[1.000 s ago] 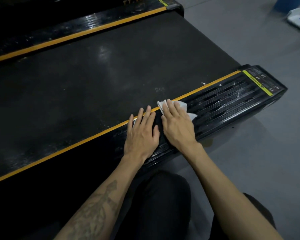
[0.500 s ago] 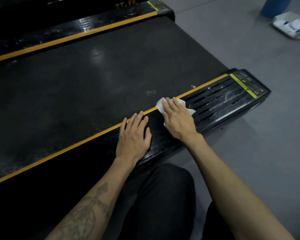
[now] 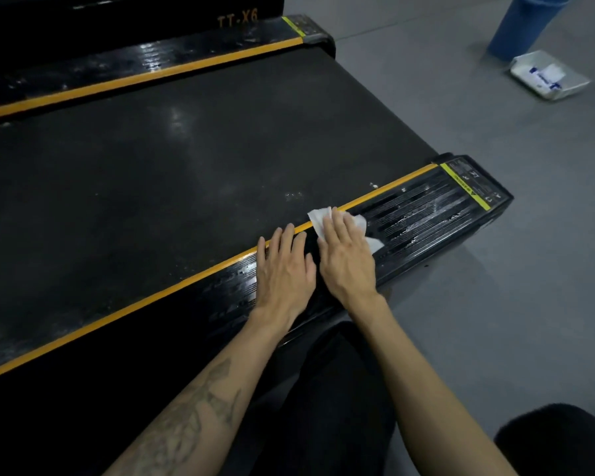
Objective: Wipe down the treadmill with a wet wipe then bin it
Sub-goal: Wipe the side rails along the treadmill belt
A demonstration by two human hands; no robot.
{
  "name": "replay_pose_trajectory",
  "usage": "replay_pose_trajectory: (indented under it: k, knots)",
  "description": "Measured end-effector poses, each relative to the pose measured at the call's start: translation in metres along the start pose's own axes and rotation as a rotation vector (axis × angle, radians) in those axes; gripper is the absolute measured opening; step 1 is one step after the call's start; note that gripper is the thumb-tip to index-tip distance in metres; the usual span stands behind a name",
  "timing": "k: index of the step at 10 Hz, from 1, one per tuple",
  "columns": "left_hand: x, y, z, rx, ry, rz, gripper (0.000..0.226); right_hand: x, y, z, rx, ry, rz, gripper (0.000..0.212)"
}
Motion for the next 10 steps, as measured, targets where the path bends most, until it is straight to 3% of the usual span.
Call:
replay_pose_trajectory:
  k: [2,4,6,8,10]
  knots:
    - [0.003,0.009,-0.001,-0.016,0.007,0.078,0.054,0.006,0.013,0.031,-0.124,-0.160,-0.050,0.078]
    - [0.002,0.011,0.002,-0.011,0.000,0.109,0.055,0.017,-0.005,0.003,-0.025,-0.054,-0.008,0.067]
    - [0.004,0.012,0.005,-0.013,-0.009,0.134,0.058,0.017,-0.006,0.019,-0.056,-0.148,-0.008,0.071]
    - [0.003,0.013,0.006,-0.027,-0.022,0.138,0.059,0.024,0.000,-0.002,-0.001,-0.005,-0.010,0.069]
    - [0.004,0.013,0.006,-0.034,-0.024,0.149,0.058,0.033,-0.008,0.009,-0.058,-0.162,-0.002,0.076]
Point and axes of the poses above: each hand's wrist, its own z-axis towards the middle knuckle, its own y-axis out of the palm, x = y × z, the point moved 10 cm from there along z, towards the middle knuckle, and after that the axes turned 3 degrees about y, right-handed, at the moved point
